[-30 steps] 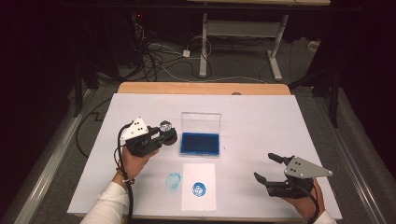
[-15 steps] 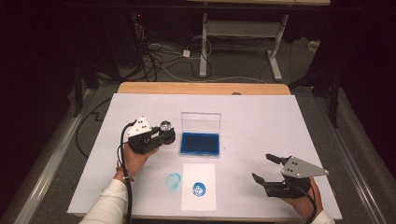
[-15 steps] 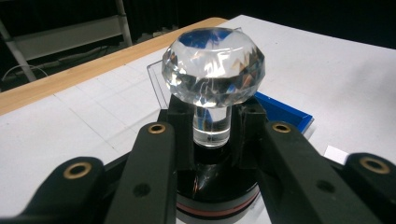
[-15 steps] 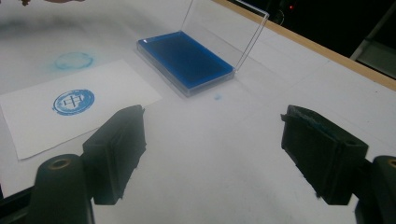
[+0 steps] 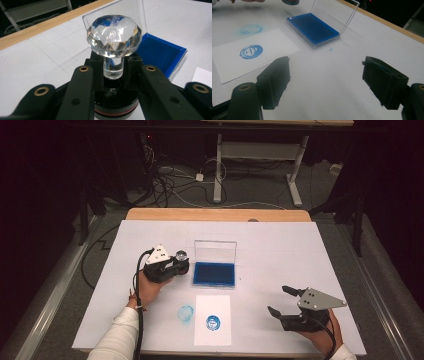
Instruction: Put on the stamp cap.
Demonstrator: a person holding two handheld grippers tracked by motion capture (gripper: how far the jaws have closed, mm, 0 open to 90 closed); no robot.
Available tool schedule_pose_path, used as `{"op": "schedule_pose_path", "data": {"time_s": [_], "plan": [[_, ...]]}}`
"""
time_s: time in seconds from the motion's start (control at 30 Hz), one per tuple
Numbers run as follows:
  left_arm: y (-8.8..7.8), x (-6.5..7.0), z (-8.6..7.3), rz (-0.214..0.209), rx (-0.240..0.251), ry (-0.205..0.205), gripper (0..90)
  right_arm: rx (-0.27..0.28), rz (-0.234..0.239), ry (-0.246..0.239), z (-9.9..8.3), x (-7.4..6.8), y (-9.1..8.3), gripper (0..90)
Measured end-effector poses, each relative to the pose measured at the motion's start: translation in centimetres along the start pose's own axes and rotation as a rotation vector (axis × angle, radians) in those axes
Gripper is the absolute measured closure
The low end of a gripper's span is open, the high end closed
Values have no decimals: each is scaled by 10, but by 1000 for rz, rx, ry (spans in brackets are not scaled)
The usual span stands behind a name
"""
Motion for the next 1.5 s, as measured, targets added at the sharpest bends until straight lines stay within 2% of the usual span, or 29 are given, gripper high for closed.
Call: {"op": "schedule_pose_path", "data": {"time_s": [0.47, 0.7, 0.83, 0.93, 1.07, 1.17, 1.23, 1.37, 1.5], "plan": [[15, -2, -10, -9, -62, -3, 712, -9, 11, 1, -1, -1, 4, 230], [17, -5, -14, -2, -68, -16, 709, -12, 11, -3, -1, -1, 4, 230], [19, -5, -17, 0, -90, -14, 692, -9, 10, -3, -1, 0, 4, 231], [19, -3, -18, 3, -120, -3, 659, -10, 8, -8, -1, -1, 4, 231], [15, -6, -20, 15, -143, -24, 613, -9, 8, -6, -1, 0, 3, 231], [12, -6, -20, 14, -150, -21, 576, -11, 7, -7, -1, 0, 3, 231], [10, -5, -19, 11, -138, -27, 547, -10, 8, -9, 0, -1, 3, 231], [7, -3, -15, 15, -122, -32, 410, -7, 9, -11, 0, -1, 3, 231], [0, 0, -8, 36, -96, -11, 336, 0, 3, -13, 1, -1, 2, 231]]}}
Point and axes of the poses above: each handheld gripper's, and its own axes: y roughly forward along the jaws, z roughly out of its top, x roughly to its right, the point moved 5 cm from there along y, roughly forward along the jaws, and after that the axes turned 7 degrees about -z, right-handed, at the moved point
